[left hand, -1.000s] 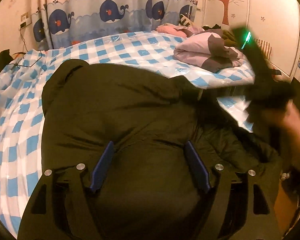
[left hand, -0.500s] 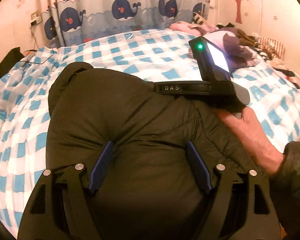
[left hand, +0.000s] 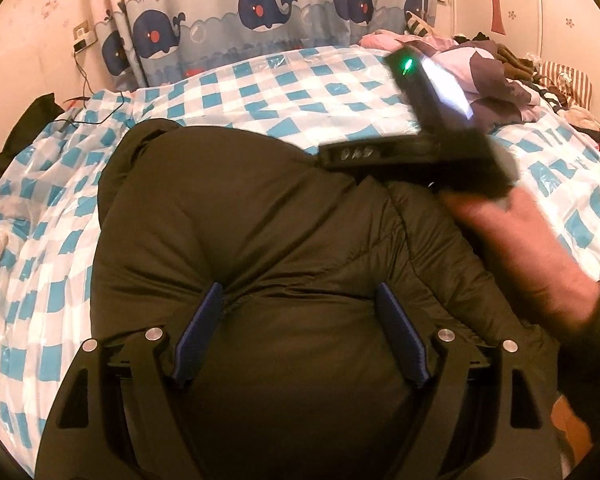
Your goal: Fold large clothes
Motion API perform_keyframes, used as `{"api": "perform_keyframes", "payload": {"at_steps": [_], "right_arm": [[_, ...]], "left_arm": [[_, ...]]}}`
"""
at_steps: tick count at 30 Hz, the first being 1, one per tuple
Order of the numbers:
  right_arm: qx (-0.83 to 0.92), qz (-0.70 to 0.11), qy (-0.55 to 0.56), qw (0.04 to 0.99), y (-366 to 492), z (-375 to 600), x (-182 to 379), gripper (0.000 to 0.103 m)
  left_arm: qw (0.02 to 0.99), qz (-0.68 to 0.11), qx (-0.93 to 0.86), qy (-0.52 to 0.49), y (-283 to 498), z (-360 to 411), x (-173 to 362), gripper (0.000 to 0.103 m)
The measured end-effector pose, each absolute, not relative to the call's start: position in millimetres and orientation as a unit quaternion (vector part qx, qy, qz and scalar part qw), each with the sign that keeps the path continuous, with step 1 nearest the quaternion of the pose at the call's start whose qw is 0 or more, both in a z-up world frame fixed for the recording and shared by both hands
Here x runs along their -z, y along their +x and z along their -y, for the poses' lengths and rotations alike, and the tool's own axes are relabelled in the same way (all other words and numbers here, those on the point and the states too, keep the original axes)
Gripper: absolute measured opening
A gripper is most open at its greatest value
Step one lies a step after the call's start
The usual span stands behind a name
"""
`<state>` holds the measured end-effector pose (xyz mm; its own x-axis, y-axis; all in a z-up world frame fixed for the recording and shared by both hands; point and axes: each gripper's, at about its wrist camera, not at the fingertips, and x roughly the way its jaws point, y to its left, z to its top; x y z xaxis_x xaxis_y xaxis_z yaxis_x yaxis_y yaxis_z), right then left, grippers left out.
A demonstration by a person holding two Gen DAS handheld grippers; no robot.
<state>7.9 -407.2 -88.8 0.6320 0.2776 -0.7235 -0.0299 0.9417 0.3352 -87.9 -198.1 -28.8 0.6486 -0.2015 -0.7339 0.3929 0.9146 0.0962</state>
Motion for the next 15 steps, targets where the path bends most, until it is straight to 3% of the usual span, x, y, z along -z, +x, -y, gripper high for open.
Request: {"api": "perform_keyframes", "payload": {"at_steps": [5,10,15], "right_arm": [[-0.094,-0.364,0.071,0.924,-12,389,42,0.096],[-0.100,-0.437,0.072,0.891,8,379,105,0.097],[-0.092,-0.441,0.059,0.891,-8,385,75,0.096]], "left_arm": [[0.900,-0.384,0.163,0.126,-89,200,29,0.076],[0.896,-0.392,0.179,0.111,-90,194,23,0.076],[0.885,-0.410,0.210,0.074,-101,166,7,0.076]]}}
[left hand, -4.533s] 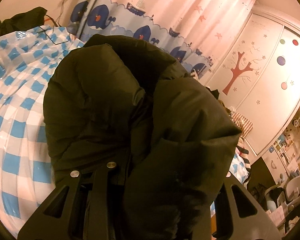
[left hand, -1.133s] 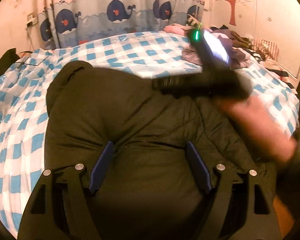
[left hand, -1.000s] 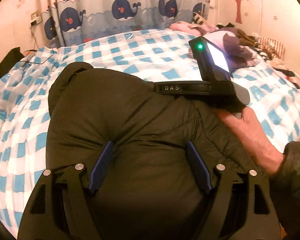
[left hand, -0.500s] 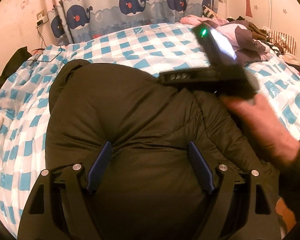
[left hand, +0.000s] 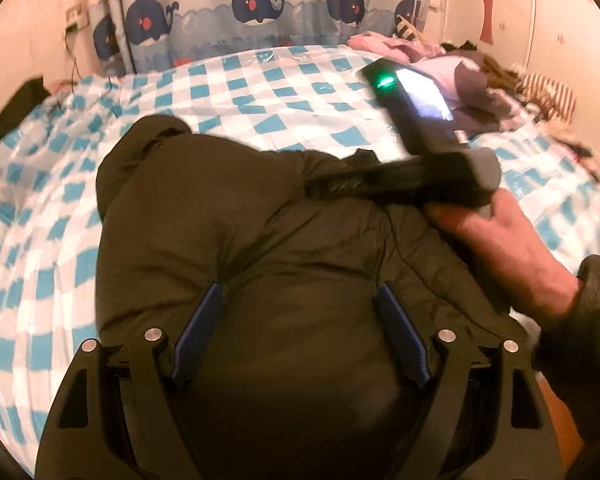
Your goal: Fold large clothes
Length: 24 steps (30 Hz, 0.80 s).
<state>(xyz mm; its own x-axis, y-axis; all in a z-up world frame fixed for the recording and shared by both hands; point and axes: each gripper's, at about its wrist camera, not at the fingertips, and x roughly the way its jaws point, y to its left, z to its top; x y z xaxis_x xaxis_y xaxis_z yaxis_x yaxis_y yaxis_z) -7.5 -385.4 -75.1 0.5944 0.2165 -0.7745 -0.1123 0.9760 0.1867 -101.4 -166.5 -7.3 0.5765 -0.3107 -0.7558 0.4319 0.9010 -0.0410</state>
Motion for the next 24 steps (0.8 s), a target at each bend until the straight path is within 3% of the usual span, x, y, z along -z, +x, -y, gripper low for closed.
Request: {"api": "perform_keyframes", "payload": {"at_steps": [5,9,13,18,24], "right_arm": [[-0.124,-0.385,0.054,0.913,-74,391,24,0.096],[-0.121,-0.457,-0.005,0.881,-88,371,65,0.096],[-0.128,-0.488,0.040,0.863,-89,387,68,0.096],[-0.126,-0.462,0.149,0.865,-112,445,32,0.096],[-0.137,-0.515,0.272,0.801,-114,487,60,0.096]], "left_arm": [[0.890,-0.413,0.193,-0.015,-109,110,-8,0.077],[0.873,-0.450,0.181,-0.046,-98,95,13,0.082],[0.858,-0.475,0.194,-0.024,-98,99,17,0.083],[0.858,-0.461,0.191,-0.123,-93,35,-9,0.083],[0.810,-0.510,0.155,-0.245,-62,-30,32,0.083]]}}
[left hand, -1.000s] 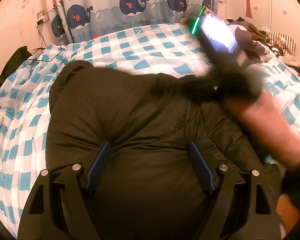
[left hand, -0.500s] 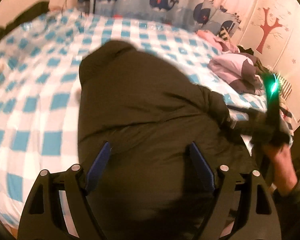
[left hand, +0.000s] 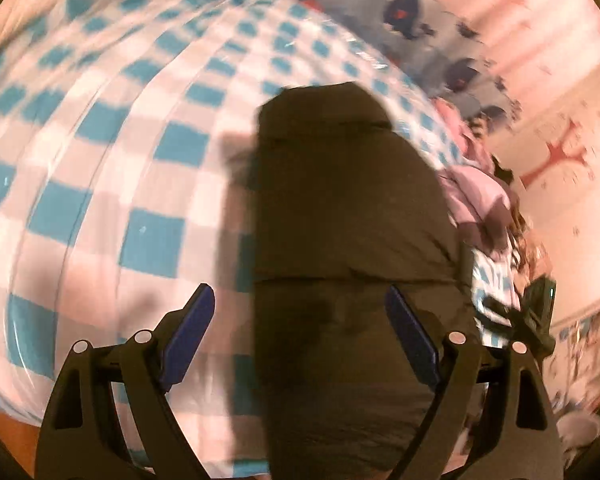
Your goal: Fold large clothes
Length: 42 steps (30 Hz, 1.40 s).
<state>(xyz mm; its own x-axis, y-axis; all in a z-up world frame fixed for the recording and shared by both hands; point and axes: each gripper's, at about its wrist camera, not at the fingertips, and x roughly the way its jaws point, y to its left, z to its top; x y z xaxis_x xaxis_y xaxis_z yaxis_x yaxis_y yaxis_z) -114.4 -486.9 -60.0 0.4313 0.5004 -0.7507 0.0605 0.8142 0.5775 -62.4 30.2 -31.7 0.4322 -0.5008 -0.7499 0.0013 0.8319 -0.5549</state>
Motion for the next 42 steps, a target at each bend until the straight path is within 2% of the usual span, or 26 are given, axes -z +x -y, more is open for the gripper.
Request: {"api": "perform_keyframes", "payload": {"at_steps": [4,9,12,15,21,26,28,33,38,39,41,42], "right_arm": [[-0.155,-0.537,0.322,0.764,-112,488,88,0.096],[-0.220,-0.519,0.433,0.704,-112,489,110,0.096],[-0.209,-0.524,0.413,0.715,-111,485,108,0.096],[-0.216,-0.507,0.451,0.702,-112,495,110,0.096],[-0.238,-0.552,0.398,0.693,-105,461,115,0.096],[-0.208,-0.534,0.415,0.707,-103,476,115,0.096],[-0.211,-0.536,0.415,0.704,-106,475,117,0.096],[-0.278,-0.533,0.445,0.664,-106,456,117,0.097],[-0.264,-0.533,0.456,0.662,-103,459,127,0.097],[-0.267,-0.533,0.455,0.661,-103,455,127,0.097],[-0.281,-0.522,0.461,0.660,-100,448,123,0.097],[-0.294,-0.508,0.466,0.662,-99,445,119,0.097]], "left_arm": [[0.778,-0.536,0.173,-0.278,-54,-27,64,0.083],[0.761,-0.546,0.182,-0.299,-42,-17,88,0.084],[0.767,-0.541,0.175,-0.299,-37,-16,91,0.086],[0.771,-0.538,0.169,-0.297,-36,-20,90,0.086],[0.765,-0.545,0.175,-0.297,-33,-19,93,0.086],[0.750,-0.540,0.217,-0.313,-35,-12,85,0.086],[0.764,-0.539,0.210,-0.288,-35,-8,81,0.086],[0.753,-0.545,0.216,-0.298,-31,5,86,0.087],[0.760,-0.542,0.227,-0.277,-32,13,79,0.087],[0.764,-0.542,0.222,-0.270,-31,15,78,0.086],[0.793,-0.526,0.203,-0.232,-34,23,67,0.071],[0.809,-0.515,0.195,-0.208,-38,27,59,0.067]]}}
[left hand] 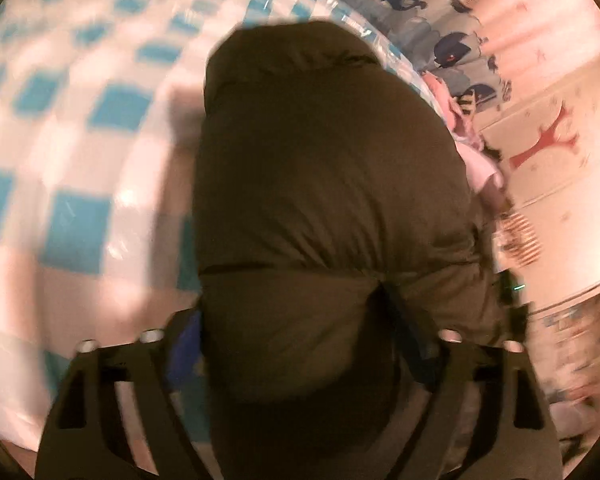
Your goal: Fold large clothes
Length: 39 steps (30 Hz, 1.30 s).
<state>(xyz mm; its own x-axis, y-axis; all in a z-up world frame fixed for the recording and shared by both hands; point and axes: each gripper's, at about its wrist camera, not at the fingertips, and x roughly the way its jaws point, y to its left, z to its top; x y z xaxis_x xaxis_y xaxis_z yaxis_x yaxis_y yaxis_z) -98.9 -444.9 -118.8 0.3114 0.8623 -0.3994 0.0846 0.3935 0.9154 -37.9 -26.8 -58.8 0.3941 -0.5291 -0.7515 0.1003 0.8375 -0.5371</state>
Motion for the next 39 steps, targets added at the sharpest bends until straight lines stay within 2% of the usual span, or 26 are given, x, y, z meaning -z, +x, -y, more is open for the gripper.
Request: {"api": "perform_keyframes", "payload": {"at_steps": [2,4,7,10,12,14,16,21,24,26,27,31,33,35,37,39], "right_arm": [[-0.319,-0.478,0.473,0.668,-96,440,111,0.097],[-0.350,-0.442,0.474,0.677,-95,432,97,0.097],[-0.389,-0.398,0.470,0.685,-88,415,74,0.097],[-0.413,-0.392,0.459,0.682,-80,397,64,0.097],[-0.395,-0.435,0.427,0.687,-80,388,72,0.097],[-0.351,-0.487,0.400,0.693,-76,385,91,0.097],[-0.317,-0.510,0.405,0.689,-80,392,107,0.097],[-0.316,-0.482,0.437,0.691,-93,420,97,0.097],[-0.309,-0.518,0.413,0.683,-84,415,96,0.097],[-0.300,-0.551,0.398,0.670,-75,401,106,0.097],[-0.302,-0.562,0.400,0.658,-72,393,115,0.097],[-0.325,-0.561,0.446,0.617,-67,359,144,0.097],[-0.342,-0.537,0.464,0.616,-64,350,144,0.097],[-0.359,-0.511,0.469,0.625,-61,342,139,0.097],[-0.384,-0.483,0.457,0.641,-57,328,123,0.097],[-0.412,-0.459,0.451,0.645,-49,311,107,0.097]], "left_arm": [[0.846,-0.479,0.184,-0.145,-47,39,36,0.053],[0.867,-0.452,0.179,-0.110,-53,46,19,0.045],[0.901,-0.399,0.160,-0.052,-63,49,-11,0.037],[0.923,-0.359,0.135,-0.021,-67,42,-35,0.036],[0.920,-0.371,0.123,-0.005,-63,36,-36,0.038],[0.888,-0.443,0.119,0.007,-44,26,-5,0.047],[0.868,-0.481,0.119,-0.028,-35,7,19,0.052],[0.865,-0.470,0.132,-0.115,-37,-39,15,0.053],[0.853,-0.477,0.138,-0.161,-30,-57,21,0.060],[0.838,-0.492,0.141,-0.188,-24,-61,37,0.072],[0.831,-0.501,0.147,-0.194,-24,-61,49,0.074],[0.813,-0.516,0.167,-0.211,-24,-50,71,0.076],[0.837,-0.497,0.154,-0.168,-31,-39,59,0.065],[0.864,-0.467,0.139,-0.127,-37,-33,42,0.044],[0.897,-0.416,0.118,-0.095,-47,-32,15,0.037],[0.923,-0.368,0.094,-0.065,-55,-35,-14,0.035]]}}
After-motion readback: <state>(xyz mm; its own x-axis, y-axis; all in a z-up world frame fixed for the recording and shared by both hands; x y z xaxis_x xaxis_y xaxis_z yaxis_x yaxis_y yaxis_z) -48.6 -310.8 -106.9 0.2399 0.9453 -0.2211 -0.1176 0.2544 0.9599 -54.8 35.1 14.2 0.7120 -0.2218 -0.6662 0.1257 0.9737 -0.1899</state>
